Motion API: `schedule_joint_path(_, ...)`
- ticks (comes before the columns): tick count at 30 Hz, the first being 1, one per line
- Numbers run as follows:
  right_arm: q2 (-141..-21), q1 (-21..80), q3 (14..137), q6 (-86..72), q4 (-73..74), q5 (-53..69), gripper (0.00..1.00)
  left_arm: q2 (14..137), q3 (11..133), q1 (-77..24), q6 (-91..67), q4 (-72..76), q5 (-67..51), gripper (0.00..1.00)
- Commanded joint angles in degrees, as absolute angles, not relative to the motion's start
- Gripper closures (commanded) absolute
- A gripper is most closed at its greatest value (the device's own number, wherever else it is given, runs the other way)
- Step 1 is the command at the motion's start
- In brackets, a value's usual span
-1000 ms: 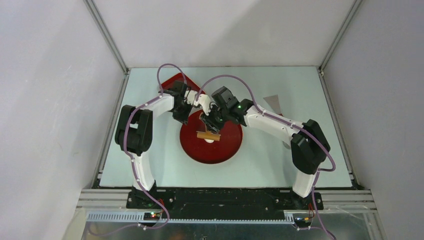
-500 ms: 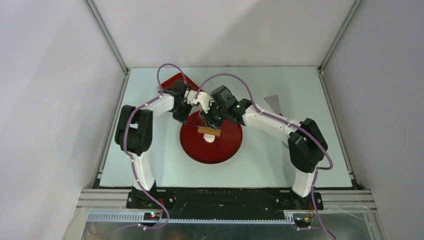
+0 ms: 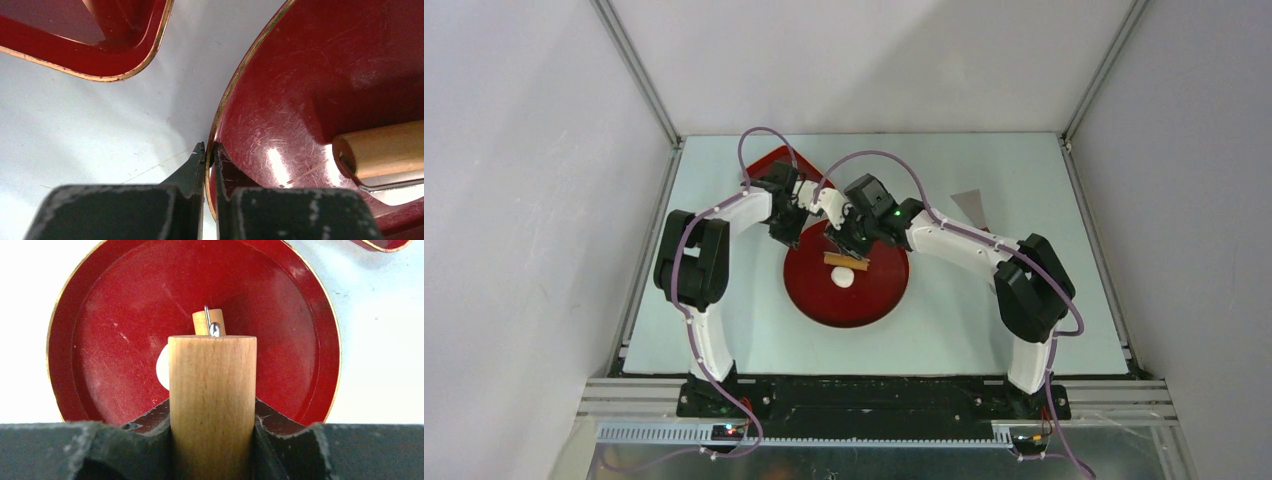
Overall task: Roll out the dumpling wrappers from the dough
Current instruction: Flatten out the dough on the work surface.
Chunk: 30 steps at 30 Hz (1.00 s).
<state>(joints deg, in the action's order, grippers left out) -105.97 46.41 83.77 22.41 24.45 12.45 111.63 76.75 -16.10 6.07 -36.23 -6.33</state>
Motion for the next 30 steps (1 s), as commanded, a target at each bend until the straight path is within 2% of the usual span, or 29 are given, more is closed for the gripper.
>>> schedule_joint_path(1, -103.37, 46.32, 85.69, 20.51, 23.12, 9.28, 1.0, 113.47, 77.63, -15.73, 6.67, -36.22, -5.57, 1.0)
schedule_joint_path(8, -99.14, 47.08, 85.77, 20.34, 23.41, 10.91, 1.0, 113.55, 77.71, -15.78, 6.59, -36.21, -5.62, 1.0)
schedule_joint_path(30, -102.4, 47.8, 83.49, 21.44, 26.91, 17.86, 1.0, 113.38, 77.49, -15.42, 6.67, -36.2, -6.0, 1.0)
